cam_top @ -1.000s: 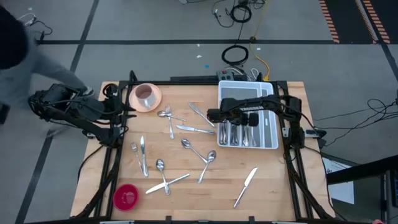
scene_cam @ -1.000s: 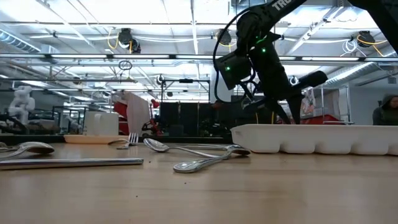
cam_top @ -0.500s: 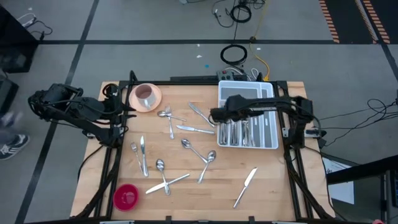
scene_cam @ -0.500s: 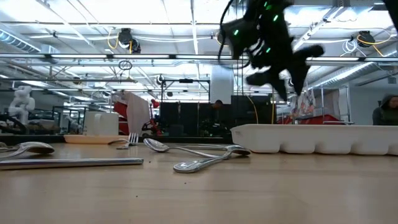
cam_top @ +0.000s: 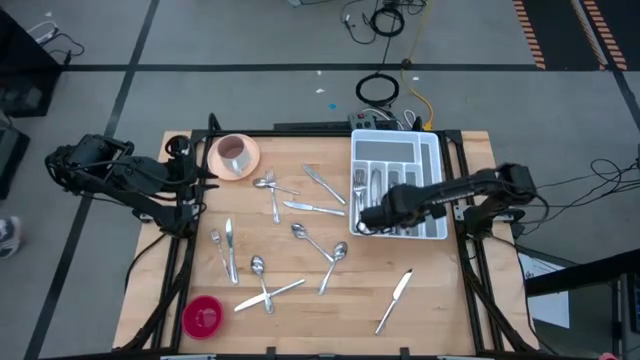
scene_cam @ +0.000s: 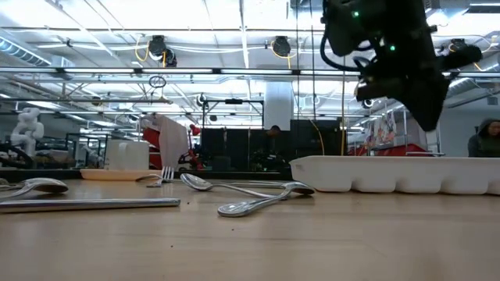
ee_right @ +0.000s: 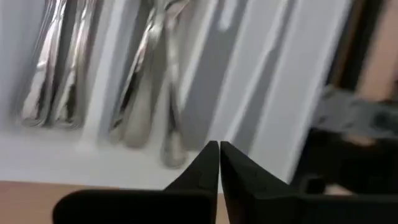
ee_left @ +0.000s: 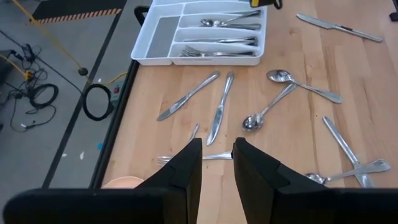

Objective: Sort silverware
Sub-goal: Adjust the silver spoons in the white silverware tray

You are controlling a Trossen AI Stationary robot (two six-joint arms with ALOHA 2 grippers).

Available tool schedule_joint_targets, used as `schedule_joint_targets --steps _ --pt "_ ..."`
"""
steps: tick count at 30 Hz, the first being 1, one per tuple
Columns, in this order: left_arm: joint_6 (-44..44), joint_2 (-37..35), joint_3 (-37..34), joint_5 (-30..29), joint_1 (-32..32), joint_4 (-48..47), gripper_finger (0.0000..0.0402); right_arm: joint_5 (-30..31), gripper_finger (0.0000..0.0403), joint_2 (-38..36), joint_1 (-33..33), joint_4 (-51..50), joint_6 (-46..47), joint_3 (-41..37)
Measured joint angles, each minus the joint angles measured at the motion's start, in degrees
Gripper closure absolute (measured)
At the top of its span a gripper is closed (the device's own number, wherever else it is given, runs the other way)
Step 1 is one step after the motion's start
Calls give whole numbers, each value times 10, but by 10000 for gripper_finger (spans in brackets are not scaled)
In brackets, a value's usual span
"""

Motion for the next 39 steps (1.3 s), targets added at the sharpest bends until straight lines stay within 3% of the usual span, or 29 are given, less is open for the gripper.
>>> schedule_joint_targets --steps 5,10,39 --pt "12 0 0 -11 0 0 305 -34 401 -5 31 81 47 -52" --pt "12 0 0 -14 0 0 305 -38 402 -5 46 84 98 -84" --pt "8 0 0 -14 0 1 305 -29 403 -1 44 220 78 -144"
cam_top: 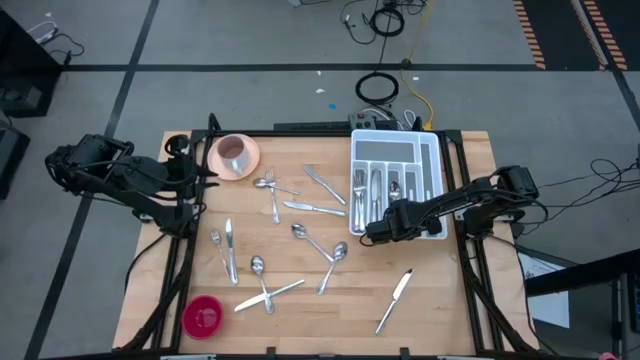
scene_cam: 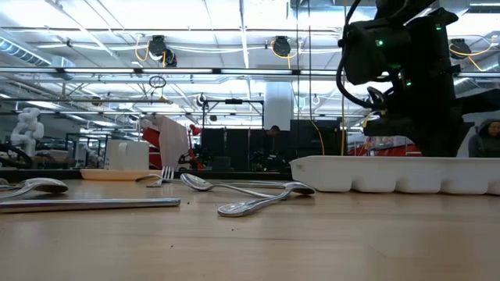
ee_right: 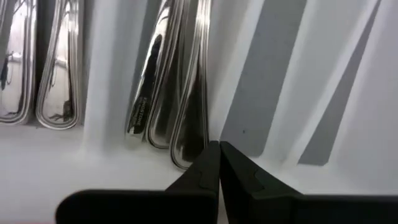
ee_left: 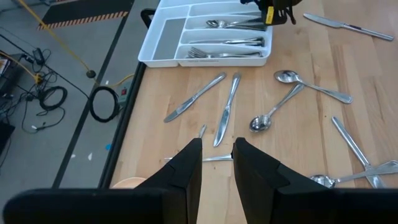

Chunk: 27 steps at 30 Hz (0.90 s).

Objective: Sort silverware
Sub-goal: Adjust the silver spoons in the white silverware tray, then put the silver knife into the white silverware tray

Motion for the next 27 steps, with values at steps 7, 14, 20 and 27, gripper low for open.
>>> schedule_joint_targets --steps 7,14,20,27 --pt "-1 0 0 0 0 0 305 9 403 0 1 11 -62 15" --pt "-2 0 0 0 0 6 305 52 403 0 0 10 -113 50" --pt "-2 0 0 0 0 8 305 56 403 0 0 -81 -64 50" --pt "-2 0 0 -2 0 27 305 56 403 0 1 -75 -93 50"
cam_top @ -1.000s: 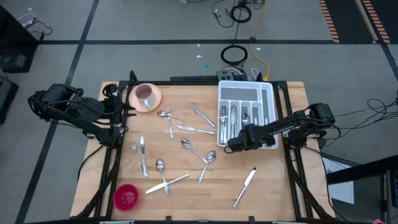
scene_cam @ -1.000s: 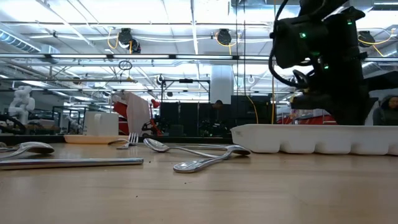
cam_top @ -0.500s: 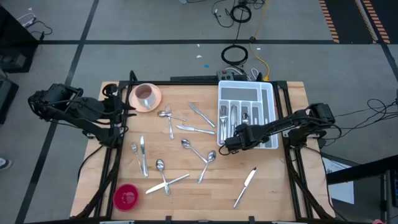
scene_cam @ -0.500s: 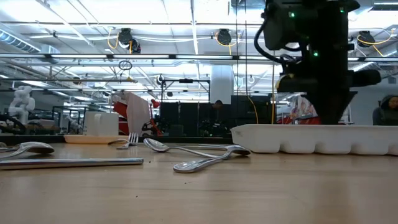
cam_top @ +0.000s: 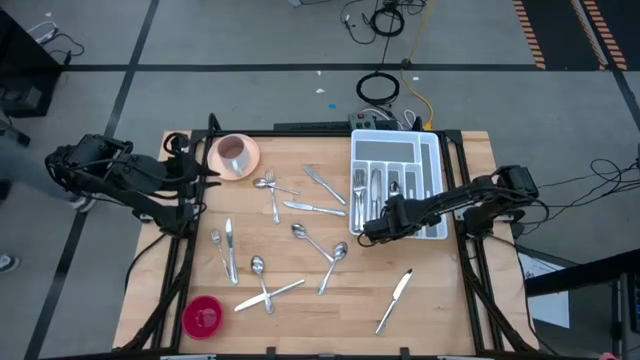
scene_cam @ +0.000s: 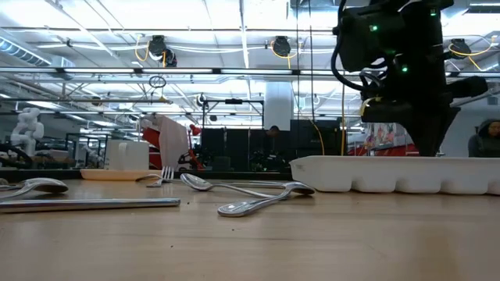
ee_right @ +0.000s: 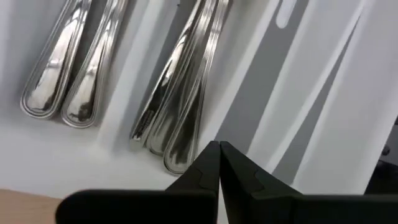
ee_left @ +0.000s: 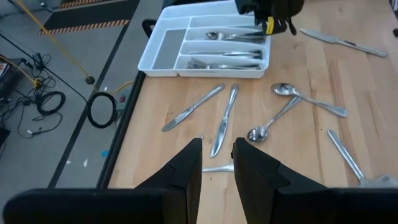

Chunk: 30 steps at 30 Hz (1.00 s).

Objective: Sort silverware
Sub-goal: Put the silver knife into the white silverware tray

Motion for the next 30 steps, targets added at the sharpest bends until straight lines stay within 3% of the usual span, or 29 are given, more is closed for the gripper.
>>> schedule_joint_targets --steps 7,11,15,20,23,30 --pt "-30 0 0 -2 0 4 305 15 403 0 83 -43 55 84" --pt "-55 0 0 -2 0 4 305 23 403 0 155 18 75 125" --pt "-44 0 0 -2 0 3 305 25 403 0 230 140 -142 127" --pt "-21 1 0 -9 0 4 305 -82 379 2 255 156 -371 127" --pt "-27 2 0 -13 0 4 305 -109 338 2 254 152 -437 127" --pt "-30 2 0 -13 0 4 305 -109 198 29 255 182 -642 127"
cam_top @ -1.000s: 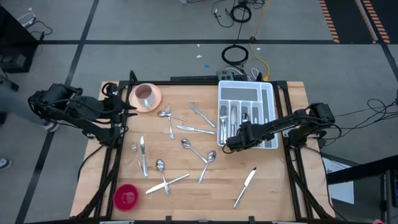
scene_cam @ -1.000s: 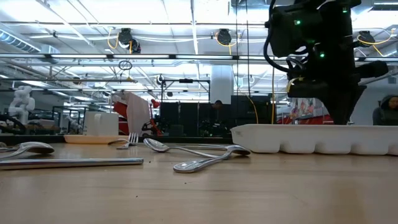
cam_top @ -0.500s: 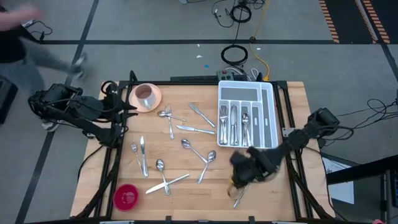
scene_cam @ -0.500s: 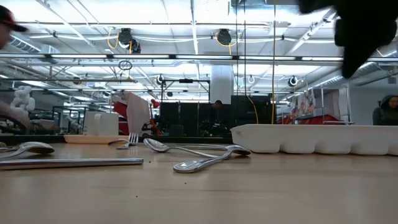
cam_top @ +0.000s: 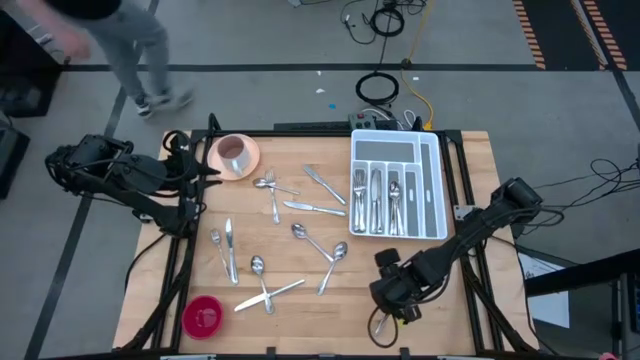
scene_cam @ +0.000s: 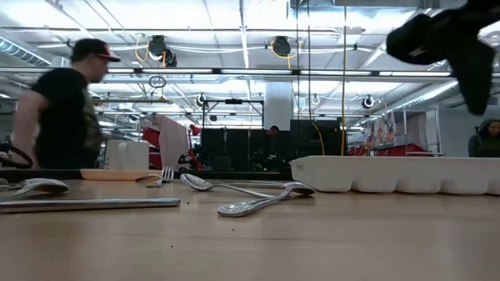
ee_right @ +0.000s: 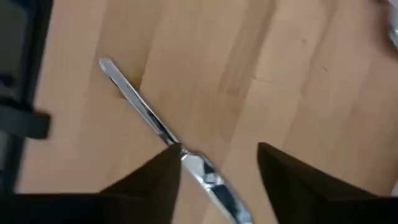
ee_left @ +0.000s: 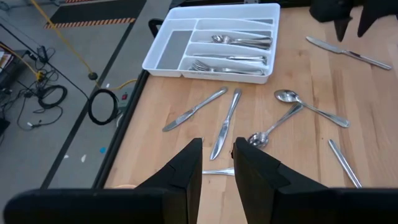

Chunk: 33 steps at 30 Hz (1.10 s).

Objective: Sort silverware
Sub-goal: Put the silver knife into the white silverware tray

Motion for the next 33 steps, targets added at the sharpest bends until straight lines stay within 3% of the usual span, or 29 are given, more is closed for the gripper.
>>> schedule_joint_targets --steps 3,7,18,28,33 --pt "0 0 0 0 0 0 305 -7 158 30 -4 20 -51 0" --pt "0 0 0 0 0 -1 305 -48 145 72 3 29 -67 0" --pt "0 0 0 -5 0 -2 305 -57 166 88 64 65 -64 0" --pt "0 0 0 -15 0 -2 305 -44 170 175 70 90 -70 4" --pt "0 0 0 -19 0 -2 305 -35 230 184 70 89 -80 6"
